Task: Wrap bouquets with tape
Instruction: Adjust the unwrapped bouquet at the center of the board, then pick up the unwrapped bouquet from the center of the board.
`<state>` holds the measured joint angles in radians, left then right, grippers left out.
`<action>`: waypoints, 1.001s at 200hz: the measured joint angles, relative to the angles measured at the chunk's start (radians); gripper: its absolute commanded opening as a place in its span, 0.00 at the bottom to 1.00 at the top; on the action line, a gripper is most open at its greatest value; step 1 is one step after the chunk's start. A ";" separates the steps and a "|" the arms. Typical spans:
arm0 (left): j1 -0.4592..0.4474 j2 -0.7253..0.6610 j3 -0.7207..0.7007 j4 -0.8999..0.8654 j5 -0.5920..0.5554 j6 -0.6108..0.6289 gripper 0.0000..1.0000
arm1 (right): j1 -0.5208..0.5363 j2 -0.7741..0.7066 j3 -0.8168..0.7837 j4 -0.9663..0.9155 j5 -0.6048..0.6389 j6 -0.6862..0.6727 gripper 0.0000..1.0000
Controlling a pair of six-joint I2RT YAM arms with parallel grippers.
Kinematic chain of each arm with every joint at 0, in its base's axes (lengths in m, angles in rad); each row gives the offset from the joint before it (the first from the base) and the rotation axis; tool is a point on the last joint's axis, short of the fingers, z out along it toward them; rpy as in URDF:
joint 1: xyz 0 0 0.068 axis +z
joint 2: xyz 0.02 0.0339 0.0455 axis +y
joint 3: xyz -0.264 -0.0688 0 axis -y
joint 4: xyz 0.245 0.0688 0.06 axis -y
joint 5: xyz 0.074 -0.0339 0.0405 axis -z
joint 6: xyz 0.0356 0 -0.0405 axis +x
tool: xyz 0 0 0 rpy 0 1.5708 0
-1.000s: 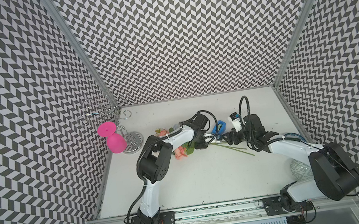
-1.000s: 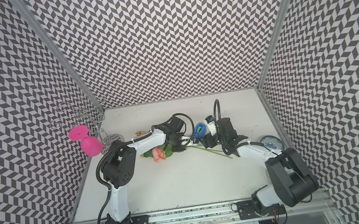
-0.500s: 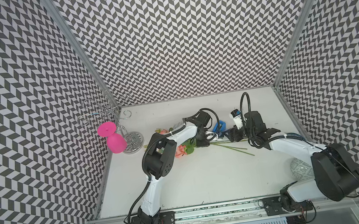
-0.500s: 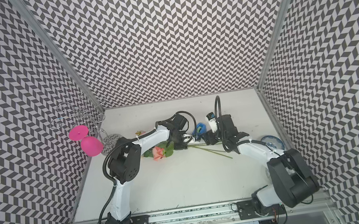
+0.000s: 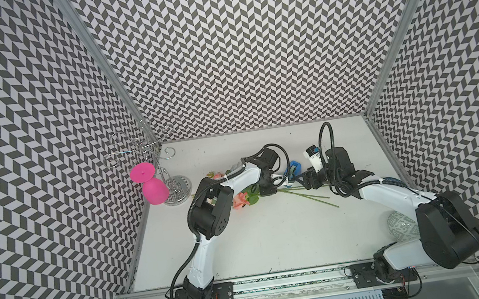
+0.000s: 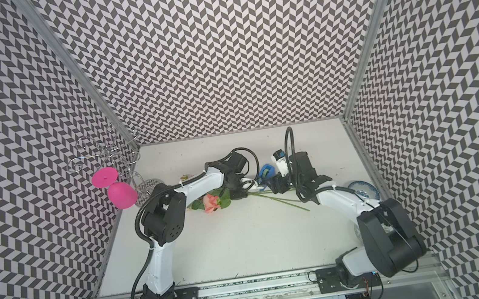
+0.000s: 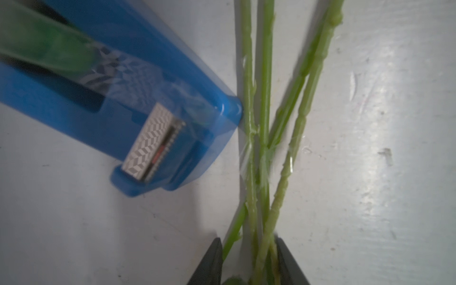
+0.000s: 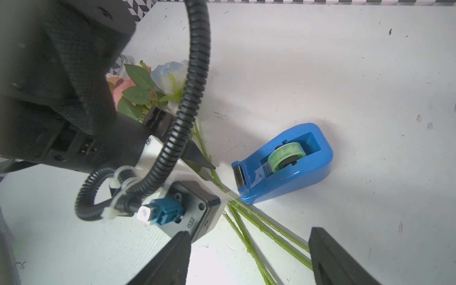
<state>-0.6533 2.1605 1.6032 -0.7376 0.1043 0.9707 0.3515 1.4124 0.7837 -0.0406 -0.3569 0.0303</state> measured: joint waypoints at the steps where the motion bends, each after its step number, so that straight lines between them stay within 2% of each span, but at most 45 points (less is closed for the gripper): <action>1: 0.000 0.002 0.002 -0.003 0.001 0.000 0.33 | 0.000 0.000 0.000 0.000 0.000 0.000 0.77; 12: -0.002 0.024 0.016 -0.023 0.013 -0.007 0.29 | 0.000 0.000 0.000 -0.008 -0.007 0.001 0.77; 19: -0.002 0.032 0.025 -0.035 0.022 -0.011 0.21 | 0.000 0.000 0.001 -0.014 -0.011 0.001 0.77; 24: -0.003 0.037 0.034 -0.046 0.029 -0.020 0.11 | 0.000 -0.001 0.001 -0.021 -0.013 0.000 0.77; 26: -0.003 0.040 0.037 -0.050 0.032 -0.016 0.01 | 0.000 -0.001 0.001 -0.022 -0.014 0.000 0.77; 27: -0.003 0.041 0.039 -0.053 0.034 -0.017 0.00 | 0.000 -0.001 0.001 -0.023 -0.014 0.000 0.77; 51: -0.014 0.037 0.034 -0.031 0.055 -0.027 0.00 | 0.000 -0.023 -0.007 -0.041 -0.016 -0.001 0.76; 98: -0.014 -0.080 -0.134 0.135 0.045 -0.021 0.00 | 0.000 -0.055 -0.041 -0.034 -0.022 0.000 0.74; 140: -0.015 -0.128 -0.185 0.140 -0.001 0.009 0.00 | 0.006 -0.054 -0.056 -0.029 0.003 -0.005 0.76; 171: -0.015 -0.156 -0.187 0.140 -0.014 0.035 0.00 | 0.052 -0.050 -0.061 -0.025 0.054 -0.081 0.80; 200: -0.015 -0.193 -0.196 0.150 -0.013 0.050 0.00 | 0.069 -0.018 -0.061 -0.019 0.058 -0.180 0.80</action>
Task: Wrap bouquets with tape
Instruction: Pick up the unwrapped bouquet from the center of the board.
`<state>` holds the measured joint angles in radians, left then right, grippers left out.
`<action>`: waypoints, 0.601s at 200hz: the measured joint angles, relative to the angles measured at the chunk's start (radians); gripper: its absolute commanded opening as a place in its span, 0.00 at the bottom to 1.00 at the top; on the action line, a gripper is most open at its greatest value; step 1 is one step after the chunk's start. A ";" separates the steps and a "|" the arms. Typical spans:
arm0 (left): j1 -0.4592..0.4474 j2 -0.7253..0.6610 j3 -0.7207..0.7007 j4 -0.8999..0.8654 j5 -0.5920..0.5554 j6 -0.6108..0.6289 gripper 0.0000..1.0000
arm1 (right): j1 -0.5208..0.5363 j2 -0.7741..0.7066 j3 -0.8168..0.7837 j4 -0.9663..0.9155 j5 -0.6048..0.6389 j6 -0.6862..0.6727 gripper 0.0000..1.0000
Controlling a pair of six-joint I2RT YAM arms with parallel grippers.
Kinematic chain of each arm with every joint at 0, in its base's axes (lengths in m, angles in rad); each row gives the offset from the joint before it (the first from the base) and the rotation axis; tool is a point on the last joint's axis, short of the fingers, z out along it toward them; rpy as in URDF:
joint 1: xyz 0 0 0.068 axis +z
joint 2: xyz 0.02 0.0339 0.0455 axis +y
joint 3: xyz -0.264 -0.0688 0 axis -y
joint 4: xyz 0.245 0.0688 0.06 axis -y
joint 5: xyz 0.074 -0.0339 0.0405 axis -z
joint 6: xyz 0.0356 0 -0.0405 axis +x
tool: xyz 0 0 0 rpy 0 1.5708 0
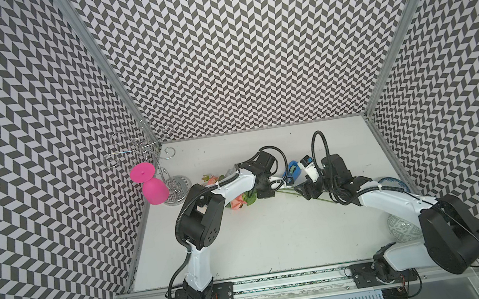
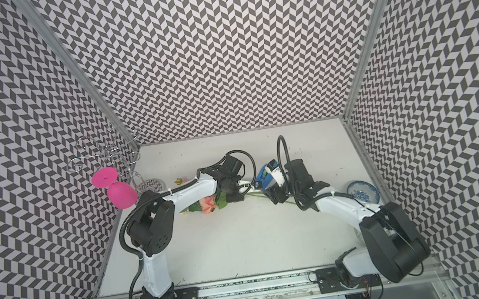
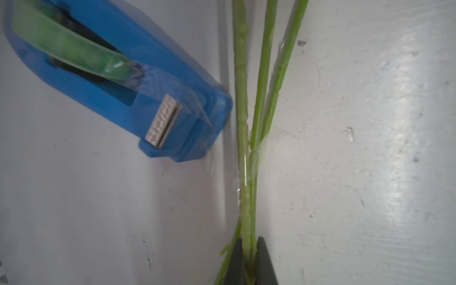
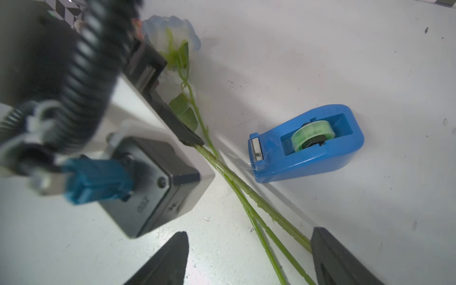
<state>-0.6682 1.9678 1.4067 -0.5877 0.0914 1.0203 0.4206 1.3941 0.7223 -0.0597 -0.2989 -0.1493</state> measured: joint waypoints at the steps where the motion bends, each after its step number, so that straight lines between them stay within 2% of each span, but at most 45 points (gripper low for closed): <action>1: 0.000 -0.002 -0.001 0.000 0.000 0.000 0.00 | 0.000 0.002 0.000 0.000 0.000 -0.002 0.80; 60: -0.027 -0.010 -0.071 0.021 0.024 0.023 0.00 | -0.011 0.190 0.135 -0.094 0.000 -0.149 0.84; 120: -0.024 0.002 -0.090 0.042 0.034 0.030 0.00 | -0.031 0.251 0.206 -0.157 -0.076 -0.226 0.85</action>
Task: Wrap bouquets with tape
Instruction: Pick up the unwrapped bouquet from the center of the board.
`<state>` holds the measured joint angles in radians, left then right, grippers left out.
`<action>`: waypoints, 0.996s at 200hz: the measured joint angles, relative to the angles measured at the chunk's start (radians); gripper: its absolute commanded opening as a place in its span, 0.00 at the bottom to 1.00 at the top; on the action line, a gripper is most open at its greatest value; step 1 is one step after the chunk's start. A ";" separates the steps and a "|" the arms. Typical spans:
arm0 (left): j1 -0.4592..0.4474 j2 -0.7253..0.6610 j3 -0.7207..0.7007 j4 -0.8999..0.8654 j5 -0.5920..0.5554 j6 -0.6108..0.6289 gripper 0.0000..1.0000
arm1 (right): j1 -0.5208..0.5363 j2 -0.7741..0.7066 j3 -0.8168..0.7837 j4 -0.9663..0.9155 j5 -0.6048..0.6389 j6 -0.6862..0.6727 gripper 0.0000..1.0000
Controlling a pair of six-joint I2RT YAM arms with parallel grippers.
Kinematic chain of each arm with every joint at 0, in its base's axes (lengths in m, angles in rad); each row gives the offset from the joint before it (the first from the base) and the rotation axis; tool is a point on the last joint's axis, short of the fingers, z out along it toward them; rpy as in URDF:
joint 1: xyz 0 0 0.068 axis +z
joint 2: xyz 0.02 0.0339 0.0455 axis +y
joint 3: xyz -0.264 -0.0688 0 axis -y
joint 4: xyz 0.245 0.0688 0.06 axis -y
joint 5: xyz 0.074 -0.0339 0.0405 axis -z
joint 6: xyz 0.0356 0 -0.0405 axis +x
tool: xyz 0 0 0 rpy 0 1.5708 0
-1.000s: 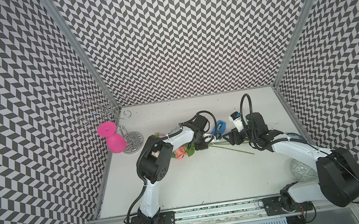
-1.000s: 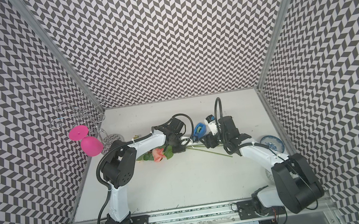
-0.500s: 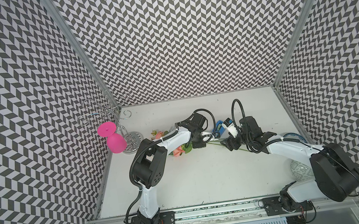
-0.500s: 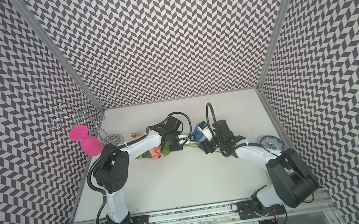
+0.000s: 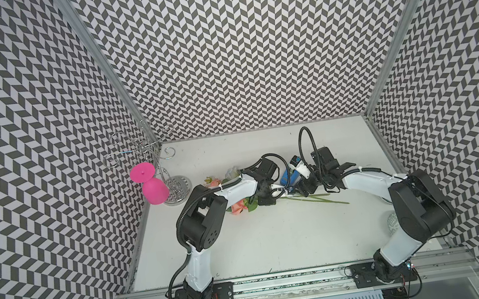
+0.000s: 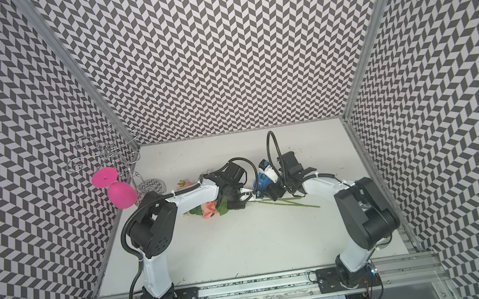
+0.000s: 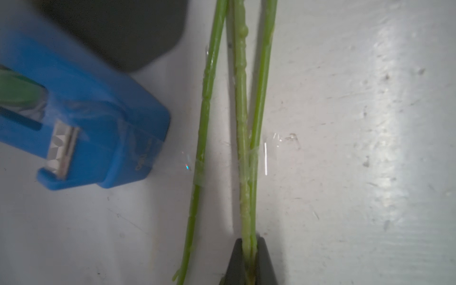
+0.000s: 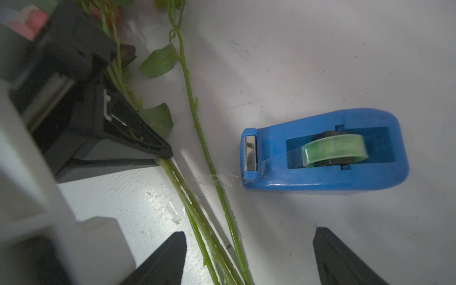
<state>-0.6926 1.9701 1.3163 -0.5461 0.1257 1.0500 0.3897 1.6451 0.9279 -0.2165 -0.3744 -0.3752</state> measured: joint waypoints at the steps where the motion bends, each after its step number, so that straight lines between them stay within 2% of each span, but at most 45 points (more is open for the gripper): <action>1: 0.001 0.000 0.000 0.001 0.000 -0.002 0.00 | 0.000 0.000 -0.001 -0.001 0.000 -0.002 0.85; 70: 0.005 -0.026 -0.005 0.035 0.018 0.000 0.00 | 0.008 0.081 -0.033 -0.028 0.032 -0.076 0.86; 98: 0.005 -0.036 -0.006 0.051 0.028 0.000 0.00 | 0.023 0.092 -0.032 -0.002 0.092 -0.085 0.77; 114: 0.005 -0.040 -0.007 0.060 0.032 0.000 0.00 | 0.043 0.109 -0.019 0.015 0.139 -0.087 0.69; 127: 0.005 -0.040 -0.007 0.066 0.036 0.000 0.00 | 0.066 0.115 -0.014 0.028 0.168 -0.089 0.55; 150: 0.009 -0.040 -0.007 0.070 0.036 0.005 0.00 | 0.093 0.119 -0.013 0.042 0.192 -0.085 0.21; 158: 0.014 -0.040 -0.008 0.071 0.038 0.020 0.00 | 0.094 0.121 -0.013 0.043 0.187 -0.082 0.15; 165: 0.018 -0.040 -0.008 0.081 0.040 0.039 0.00 | 0.095 0.121 -0.014 0.040 0.168 -0.082 0.00; 199: 0.027 -0.041 -0.007 0.119 0.044 0.083 0.00 | 0.097 0.114 -0.024 0.049 0.151 -0.097 0.00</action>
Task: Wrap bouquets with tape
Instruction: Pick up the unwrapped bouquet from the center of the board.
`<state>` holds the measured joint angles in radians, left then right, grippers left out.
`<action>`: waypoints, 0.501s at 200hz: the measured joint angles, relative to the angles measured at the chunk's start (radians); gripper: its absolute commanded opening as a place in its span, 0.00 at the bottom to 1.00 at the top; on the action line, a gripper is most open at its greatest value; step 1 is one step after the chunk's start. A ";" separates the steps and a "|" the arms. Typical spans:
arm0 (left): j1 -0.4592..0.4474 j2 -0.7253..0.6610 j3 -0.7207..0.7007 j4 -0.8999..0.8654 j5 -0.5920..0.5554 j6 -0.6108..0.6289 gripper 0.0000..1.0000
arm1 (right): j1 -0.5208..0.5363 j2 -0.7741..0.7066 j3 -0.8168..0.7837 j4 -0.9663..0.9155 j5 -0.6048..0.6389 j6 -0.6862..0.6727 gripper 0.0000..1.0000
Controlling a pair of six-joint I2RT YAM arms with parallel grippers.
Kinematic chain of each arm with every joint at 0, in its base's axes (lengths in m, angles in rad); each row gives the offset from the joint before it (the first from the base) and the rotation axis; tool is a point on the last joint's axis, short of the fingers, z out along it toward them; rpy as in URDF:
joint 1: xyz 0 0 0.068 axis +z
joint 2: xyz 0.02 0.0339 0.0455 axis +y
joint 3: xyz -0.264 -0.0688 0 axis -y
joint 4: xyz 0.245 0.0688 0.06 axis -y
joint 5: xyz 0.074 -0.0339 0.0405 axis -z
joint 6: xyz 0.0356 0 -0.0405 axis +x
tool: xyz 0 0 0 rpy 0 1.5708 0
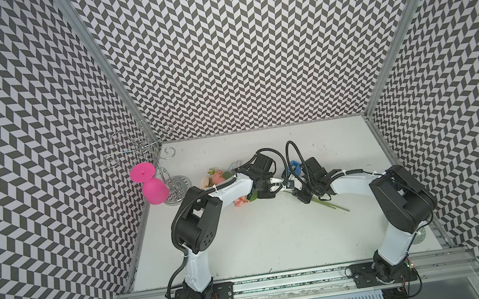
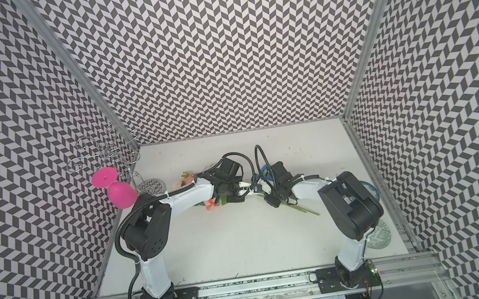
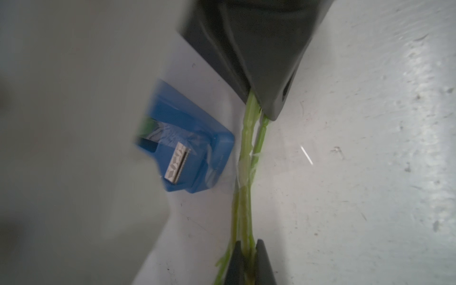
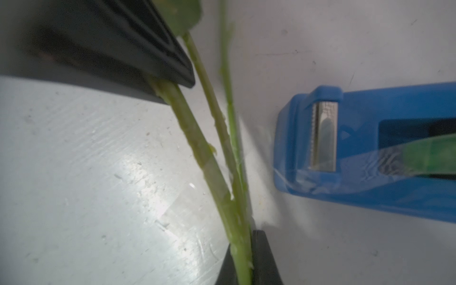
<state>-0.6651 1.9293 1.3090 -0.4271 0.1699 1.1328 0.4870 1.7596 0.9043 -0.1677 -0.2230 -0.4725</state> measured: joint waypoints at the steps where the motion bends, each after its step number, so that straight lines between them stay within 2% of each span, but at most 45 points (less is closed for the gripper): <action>1: 0.000 0.000 0.000 0.000 0.000 0.000 0.00 | 0.000 -0.001 -0.001 0.001 0.000 0.000 0.00; 22: -0.003 0.000 0.000 0.002 0.000 0.005 0.00 | 0.000 -0.023 -0.026 0.011 -0.002 0.001 0.00; 45: -0.016 -0.003 -0.013 0.025 0.000 0.005 0.18 | -0.002 -0.062 -0.053 -0.003 -0.002 0.003 0.00; 57: -0.020 -0.011 -0.027 0.044 0.001 -0.006 0.32 | -0.002 -0.077 -0.056 -0.020 -0.002 -0.005 0.00; 100: -0.021 -0.018 -0.038 0.069 -0.001 -0.029 0.52 | -0.007 -0.080 -0.056 -0.008 -0.016 -0.003 0.00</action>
<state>-0.6865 1.9118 1.2713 -0.3576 0.1688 1.1038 0.4797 1.6791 0.8478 -0.1761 -0.2390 -0.4759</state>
